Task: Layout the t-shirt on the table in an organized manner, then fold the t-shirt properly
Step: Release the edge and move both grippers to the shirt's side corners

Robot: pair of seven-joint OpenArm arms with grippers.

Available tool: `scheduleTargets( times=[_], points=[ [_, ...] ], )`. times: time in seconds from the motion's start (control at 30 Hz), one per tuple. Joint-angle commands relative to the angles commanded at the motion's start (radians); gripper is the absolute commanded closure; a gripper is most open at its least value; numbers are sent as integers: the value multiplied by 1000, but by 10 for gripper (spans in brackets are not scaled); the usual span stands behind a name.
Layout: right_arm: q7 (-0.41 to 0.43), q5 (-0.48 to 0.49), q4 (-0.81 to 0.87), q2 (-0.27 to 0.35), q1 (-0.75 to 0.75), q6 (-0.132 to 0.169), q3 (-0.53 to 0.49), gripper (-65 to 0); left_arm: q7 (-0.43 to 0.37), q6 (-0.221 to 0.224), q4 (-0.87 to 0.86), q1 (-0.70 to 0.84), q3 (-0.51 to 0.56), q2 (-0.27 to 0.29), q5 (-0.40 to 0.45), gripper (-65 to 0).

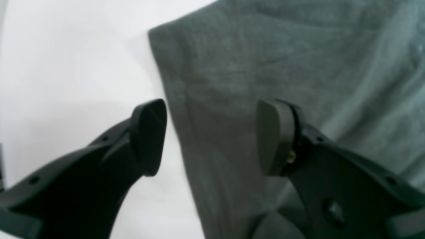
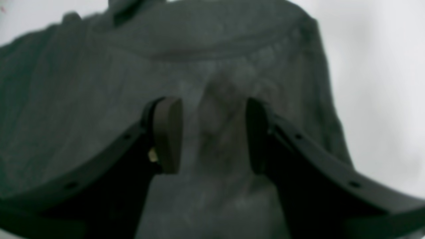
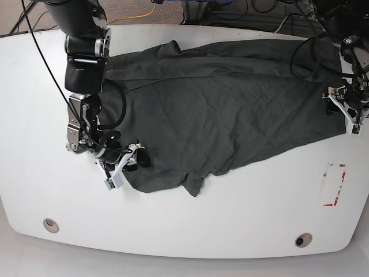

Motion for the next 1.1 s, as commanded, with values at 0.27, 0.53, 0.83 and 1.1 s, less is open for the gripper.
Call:
scheduleTargets(
  times=[0.27,0.53,0.83,1.1],
  points=[
    [153,0,-158,34,23,0,-89,-82,-72,30,-189,-68,75,-28,0,-379],
    [207,0,-215,92,0,0,-87,-79,-101,27,-288,-143,170,-35,66,-379],
    [235,9,-216,184,-48,0,-75,-79,-101,27,-318,-207,256,-32,71,-379],
    [235,2,-216,238,-81,0,11,-79,-100,25,-318,-249,302,0,72,-379]
  ],
)
